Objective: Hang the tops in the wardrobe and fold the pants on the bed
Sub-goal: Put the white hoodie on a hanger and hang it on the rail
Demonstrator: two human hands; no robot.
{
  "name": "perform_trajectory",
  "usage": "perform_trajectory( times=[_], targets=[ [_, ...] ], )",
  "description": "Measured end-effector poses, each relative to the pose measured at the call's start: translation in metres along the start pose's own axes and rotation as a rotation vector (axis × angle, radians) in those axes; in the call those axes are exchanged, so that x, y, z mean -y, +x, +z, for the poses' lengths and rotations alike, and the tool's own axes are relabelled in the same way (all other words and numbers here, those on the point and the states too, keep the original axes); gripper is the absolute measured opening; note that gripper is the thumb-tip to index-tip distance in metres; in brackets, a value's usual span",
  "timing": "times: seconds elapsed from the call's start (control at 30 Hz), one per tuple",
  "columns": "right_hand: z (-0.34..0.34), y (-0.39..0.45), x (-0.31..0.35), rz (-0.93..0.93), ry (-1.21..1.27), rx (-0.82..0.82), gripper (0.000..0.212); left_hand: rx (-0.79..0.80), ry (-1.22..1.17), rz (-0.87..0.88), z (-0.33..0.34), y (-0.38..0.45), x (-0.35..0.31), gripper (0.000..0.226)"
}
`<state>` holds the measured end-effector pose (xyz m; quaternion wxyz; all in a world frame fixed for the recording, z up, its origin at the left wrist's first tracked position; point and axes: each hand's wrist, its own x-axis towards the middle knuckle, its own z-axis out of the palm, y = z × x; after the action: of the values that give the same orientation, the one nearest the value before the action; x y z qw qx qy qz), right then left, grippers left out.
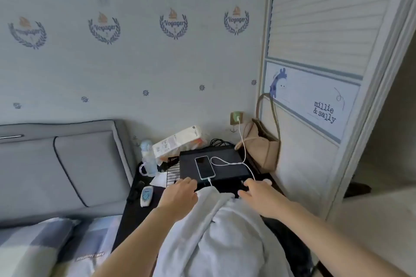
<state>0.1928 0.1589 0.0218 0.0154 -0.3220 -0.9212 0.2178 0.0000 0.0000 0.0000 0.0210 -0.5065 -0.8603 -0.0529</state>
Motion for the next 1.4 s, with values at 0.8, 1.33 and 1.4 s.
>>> perform_trajectory(
  times=[0.8,1.33,1.4],
  targets=[
    [0.032,0.035,0.006,0.442,0.517,-0.332,0.02,-0.356,-1.373,-0.468,-0.045,0.082,0.038,0.018],
    [-0.174,-0.164,0.067,-0.091,1.378,-0.707,0.034,-0.657,-0.981,0.135,-0.23,-0.032,-0.082,0.018],
    [-0.183,-0.206,0.063,-0.217,1.389,-0.709,0.036,-0.758,-0.941,0.116,-0.243,-0.052,-0.094,0.012]
  ],
)
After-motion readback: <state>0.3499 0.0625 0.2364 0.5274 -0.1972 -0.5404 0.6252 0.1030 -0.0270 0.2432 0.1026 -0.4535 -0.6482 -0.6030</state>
